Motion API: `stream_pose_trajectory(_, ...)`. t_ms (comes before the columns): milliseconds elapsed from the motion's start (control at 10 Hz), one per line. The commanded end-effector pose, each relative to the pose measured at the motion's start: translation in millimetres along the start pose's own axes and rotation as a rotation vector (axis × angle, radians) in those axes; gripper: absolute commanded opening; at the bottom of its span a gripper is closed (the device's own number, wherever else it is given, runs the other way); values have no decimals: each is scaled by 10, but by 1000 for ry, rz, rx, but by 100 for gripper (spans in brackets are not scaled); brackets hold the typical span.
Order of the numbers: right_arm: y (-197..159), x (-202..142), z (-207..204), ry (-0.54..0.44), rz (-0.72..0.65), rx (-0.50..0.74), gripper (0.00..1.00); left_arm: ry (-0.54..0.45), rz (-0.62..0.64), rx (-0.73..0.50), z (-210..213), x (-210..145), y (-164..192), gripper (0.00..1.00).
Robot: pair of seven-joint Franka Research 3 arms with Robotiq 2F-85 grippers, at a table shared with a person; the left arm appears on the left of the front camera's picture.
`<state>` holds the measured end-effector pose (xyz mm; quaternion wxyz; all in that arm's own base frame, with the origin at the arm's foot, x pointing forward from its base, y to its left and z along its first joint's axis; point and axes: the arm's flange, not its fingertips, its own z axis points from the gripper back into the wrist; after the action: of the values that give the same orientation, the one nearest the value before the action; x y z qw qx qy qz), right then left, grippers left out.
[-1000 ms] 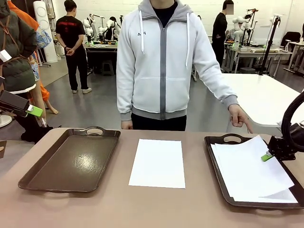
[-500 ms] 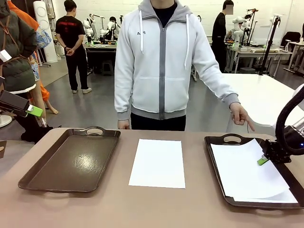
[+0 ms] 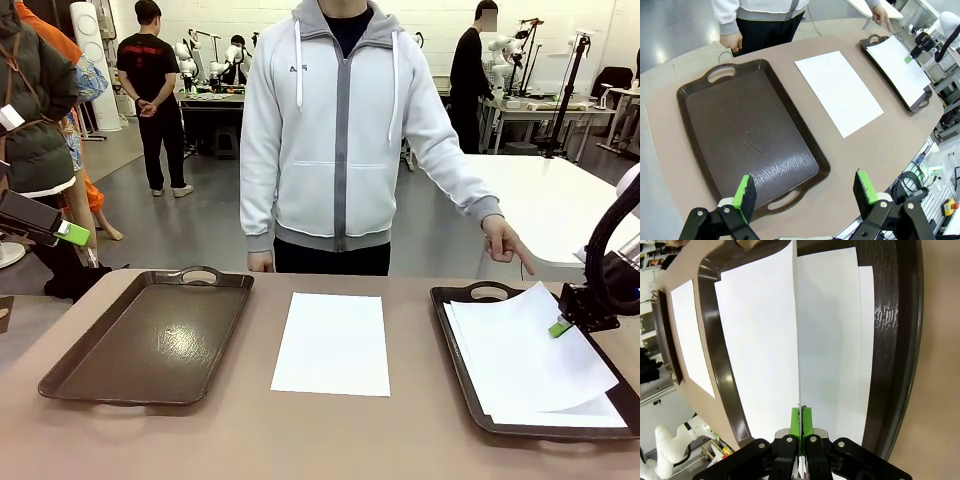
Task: Sort the A4 documents.
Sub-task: Place the A4 Paper in the designated Handle tray.
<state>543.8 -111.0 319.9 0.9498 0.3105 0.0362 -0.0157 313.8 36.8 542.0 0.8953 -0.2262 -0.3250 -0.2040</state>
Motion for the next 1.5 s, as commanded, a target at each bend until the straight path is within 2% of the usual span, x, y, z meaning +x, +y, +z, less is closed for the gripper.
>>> stream_pose_trajectory(0,36,37,-37,47,-22,-24,1,-5,-7,-21,-3,-2,12,100)
stream_pose_trajectory(100,36,41,-41,55,-24,-28,1,-5,-7,-21,-3,-2,12,100)
stream_pose_trajectory(400,49,37,-6,59,-29,-66,31,-5,-7,-21,-3,-2,12,100)
stream_pose_trajectory(500,54,37,11,60,-30,-76,24,-5,-7,-21,-3,-2,12,100)
stream_pose_trajectory(600,62,38,31,59,-34,-97,50,-5,-7,-21,-3,-2,12,100)
stream_pose_trajectory(700,70,30,63,46,-40,-114,43,-5,-7,-21,-3,-2,12,100)
stream_pose_trajectory(800,73,13,89,38,-51,-140,69,-5,-7,-21,-3,-2,12,100)
stream_pose_trajectory(900,70,1,105,26,-66,-160,63,-5,-7,-21,-3,-2,12,100)
stream_pose_trajectory(1000,75,-10,110,18,-72,-171,88,-5,-7,-21,-3,-2,12,100)
stream_pose_trajectory(1100,80,-17,109,16,-77,-185,82,-5,-7,-21,-3,-2,12,100)
stream_pose_trajectory(1200,82,-27,112,14,-81,-196,100,-5,-7,-21,-3,-2,12,100)
stream_pose_trajectory(1300,88,-37,112,14,-83,-205,83,-5,-7,-21,-3,-2,12,100)
stream_pose_trajectory(1400,113,-36,106,-5,-92,-201,100,-5,-7,-21,-3,-2,12,100)
